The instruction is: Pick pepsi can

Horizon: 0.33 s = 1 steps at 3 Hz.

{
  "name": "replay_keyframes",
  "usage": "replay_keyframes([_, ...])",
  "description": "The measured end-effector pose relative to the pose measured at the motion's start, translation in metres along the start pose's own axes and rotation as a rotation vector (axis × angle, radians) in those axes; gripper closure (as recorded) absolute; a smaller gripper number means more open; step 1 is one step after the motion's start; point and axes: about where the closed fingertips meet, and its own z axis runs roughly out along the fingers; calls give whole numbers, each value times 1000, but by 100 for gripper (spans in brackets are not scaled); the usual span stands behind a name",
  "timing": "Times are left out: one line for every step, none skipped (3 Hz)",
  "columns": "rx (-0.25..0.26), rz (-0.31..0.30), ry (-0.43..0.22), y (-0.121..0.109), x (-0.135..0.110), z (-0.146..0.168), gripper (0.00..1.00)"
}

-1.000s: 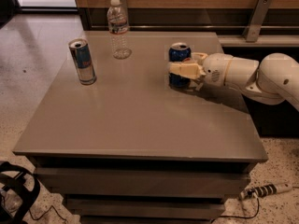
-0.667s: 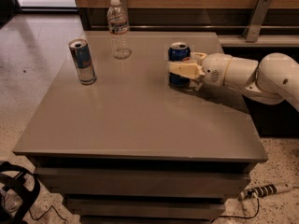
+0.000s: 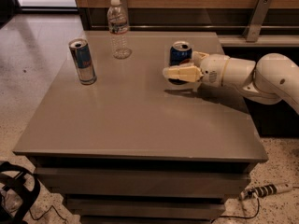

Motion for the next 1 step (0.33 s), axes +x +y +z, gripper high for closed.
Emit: replay_keyframes([0,0,0,0,0,0,0])
